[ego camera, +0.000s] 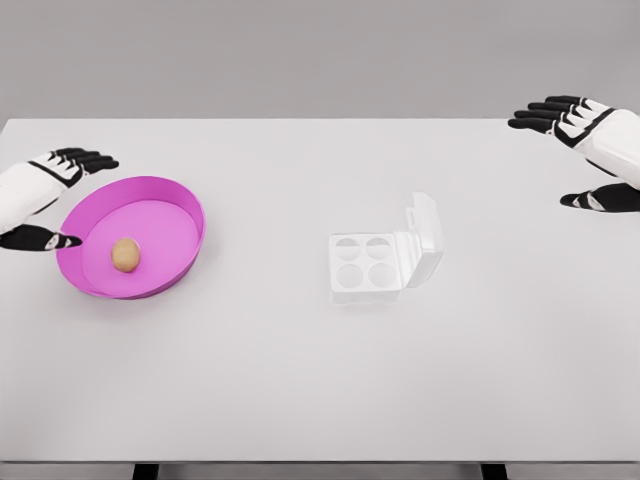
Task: Pack egg into the box and close the box lid
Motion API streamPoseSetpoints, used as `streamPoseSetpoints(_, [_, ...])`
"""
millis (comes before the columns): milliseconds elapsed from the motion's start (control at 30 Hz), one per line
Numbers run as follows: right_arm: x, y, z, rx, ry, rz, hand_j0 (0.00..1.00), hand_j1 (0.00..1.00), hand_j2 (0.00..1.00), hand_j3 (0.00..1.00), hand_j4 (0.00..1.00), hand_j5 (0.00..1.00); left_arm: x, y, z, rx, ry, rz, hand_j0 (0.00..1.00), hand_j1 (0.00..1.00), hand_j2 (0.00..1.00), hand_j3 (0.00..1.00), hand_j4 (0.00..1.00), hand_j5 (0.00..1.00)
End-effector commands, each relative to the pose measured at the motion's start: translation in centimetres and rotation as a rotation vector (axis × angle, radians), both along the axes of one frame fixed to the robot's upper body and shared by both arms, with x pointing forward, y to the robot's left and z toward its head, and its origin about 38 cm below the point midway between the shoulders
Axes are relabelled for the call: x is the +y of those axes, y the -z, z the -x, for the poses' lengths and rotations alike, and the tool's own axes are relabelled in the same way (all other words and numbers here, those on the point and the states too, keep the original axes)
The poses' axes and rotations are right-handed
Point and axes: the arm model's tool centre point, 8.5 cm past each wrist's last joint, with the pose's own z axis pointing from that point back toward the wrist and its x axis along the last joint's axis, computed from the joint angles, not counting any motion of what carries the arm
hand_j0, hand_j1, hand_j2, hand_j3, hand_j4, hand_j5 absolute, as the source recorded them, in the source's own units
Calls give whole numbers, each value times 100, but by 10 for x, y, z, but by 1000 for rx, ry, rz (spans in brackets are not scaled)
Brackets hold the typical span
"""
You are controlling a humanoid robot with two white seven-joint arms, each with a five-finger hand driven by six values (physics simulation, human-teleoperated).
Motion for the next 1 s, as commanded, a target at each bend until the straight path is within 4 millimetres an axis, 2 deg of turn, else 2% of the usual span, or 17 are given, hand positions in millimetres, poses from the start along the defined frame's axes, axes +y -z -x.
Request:
streamPoseSetpoints(0, [-1,-3,1,-4,3,6,100,100,100,100,100,100,-2,2,0,5,4,5,100,100,100,100,100,100])
streamPoseSetpoints(200, [-6,-3,2,-3,16,15,100,100,100,100,100,100,-1,3,0,9,4,-14,100,100,100,100,100,100])
streamPoseSetpoints(300, [-20,-12,6,-35,61,8,100,100,100,100,100,100,-1,-1,-2,2,7,-40,100,100,100,100,100,100])
streamPoseSetpoints(333, [-31,-17,7,-49,93,-7,100,100,100,100,100,100,-2,-3,-5,19,17,-92,100,100,100,100,100,100])
streamPoseSetpoints(400, [-39,-26,11,-85,120,-24,100,100,100,100,100,100,-6,-8,-10,65,40,-156,100,100,100,100,100,100])
streamPoseSetpoints(433, [-41,-18,12,-68,128,-37,100,100,100,100,100,100,-6,-8,-10,77,43,-163,100,100,100,100,100,100])
streamPoseSetpoints(500, [-41,14,22,16,138,-23,100,100,100,100,100,100,-6,-13,-13,65,44,-174,100,100,100,100,100,100])
streamPoseSetpoints(600, [-45,6,25,16,138,46,100,100,100,100,100,100,-7,-18,-17,104,58,-230,100,100,100,100,100,100])
streamPoseSetpoints(733, [-47,10,25,25,155,83,100,100,100,100,100,100,-19,-27,-17,136,107,-312,100,100,100,100,100,100])
streamPoseSetpoints(800, [-48,16,24,35,173,137,100,100,100,100,100,100,-20,-32,-18,122,110,-312,100,100,100,100,100,100])
streamPoseSetpoints(833, [-51,27,26,60,196,186,100,100,100,100,100,100,-25,-30,-17,128,123,-316,100,100,100,100,100,100])
streamPoseSetpoints(900, [-49,29,26,60,194,198,100,100,100,100,100,100,-31,-25,-17,140,146,-321,100,100,100,100,100,100])
streamPoseSetpoints(967, [-34,47,24,117,139,238,100,100,100,100,100,100,-42,-23,-19,144,179,-339,100,100,100,100,100,100])
